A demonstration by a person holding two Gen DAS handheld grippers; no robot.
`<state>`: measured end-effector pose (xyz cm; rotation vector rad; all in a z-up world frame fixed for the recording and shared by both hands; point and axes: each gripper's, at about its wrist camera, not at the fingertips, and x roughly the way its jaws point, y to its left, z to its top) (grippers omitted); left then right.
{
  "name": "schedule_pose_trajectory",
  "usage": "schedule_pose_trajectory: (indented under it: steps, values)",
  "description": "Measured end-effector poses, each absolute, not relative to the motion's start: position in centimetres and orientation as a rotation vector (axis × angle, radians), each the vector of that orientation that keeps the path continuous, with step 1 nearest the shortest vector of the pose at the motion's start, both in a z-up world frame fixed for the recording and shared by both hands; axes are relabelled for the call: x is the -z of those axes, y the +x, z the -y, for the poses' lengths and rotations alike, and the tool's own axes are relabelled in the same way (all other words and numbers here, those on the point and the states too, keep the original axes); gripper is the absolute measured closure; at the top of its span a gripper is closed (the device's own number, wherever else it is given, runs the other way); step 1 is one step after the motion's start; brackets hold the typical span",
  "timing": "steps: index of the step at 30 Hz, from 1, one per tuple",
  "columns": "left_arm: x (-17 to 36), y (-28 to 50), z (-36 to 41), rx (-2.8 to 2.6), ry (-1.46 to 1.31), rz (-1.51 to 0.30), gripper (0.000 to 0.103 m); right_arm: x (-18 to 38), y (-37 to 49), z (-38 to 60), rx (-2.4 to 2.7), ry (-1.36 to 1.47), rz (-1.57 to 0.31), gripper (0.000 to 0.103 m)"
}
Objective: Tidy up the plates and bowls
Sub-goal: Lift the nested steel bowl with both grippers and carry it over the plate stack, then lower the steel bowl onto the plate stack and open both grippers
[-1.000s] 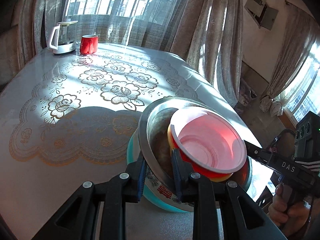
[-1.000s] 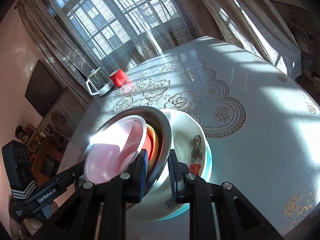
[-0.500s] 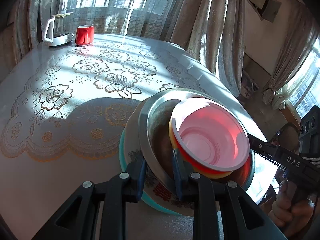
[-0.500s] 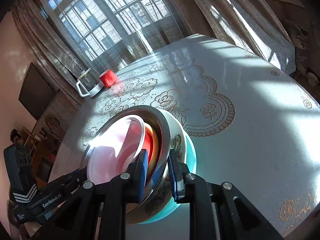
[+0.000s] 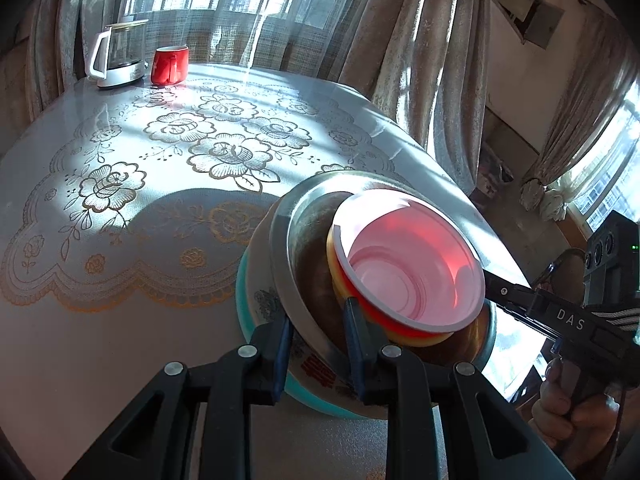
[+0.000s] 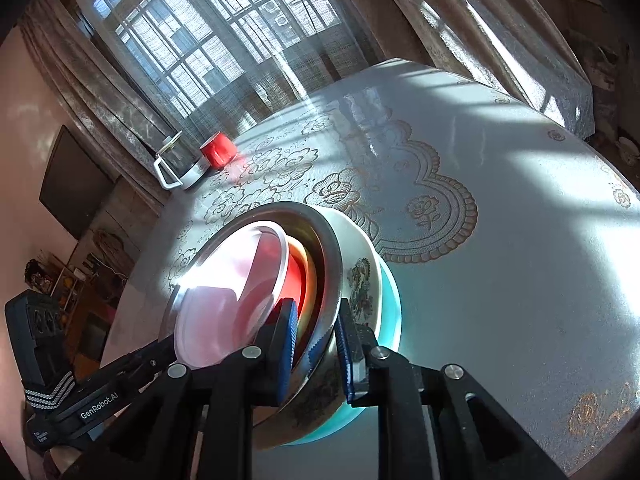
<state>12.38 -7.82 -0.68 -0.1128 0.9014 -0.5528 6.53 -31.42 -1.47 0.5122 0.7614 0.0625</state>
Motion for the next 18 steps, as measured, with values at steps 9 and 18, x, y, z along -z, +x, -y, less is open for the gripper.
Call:
schedule_pose_trajectory:
  steps: [9,18]
  values:
    - [0.58,12.05,7.79,0.551,-0.113,-0.896,0.077,1.38,6.31,31.58,-0.073,0.528,-0.761,0.082]
    - [0.44,11.71,7.57,0.545,-0.116,-0.891,0.076,1.16,5.71,31.55,-0.085,0.533,-0.757,0.082]
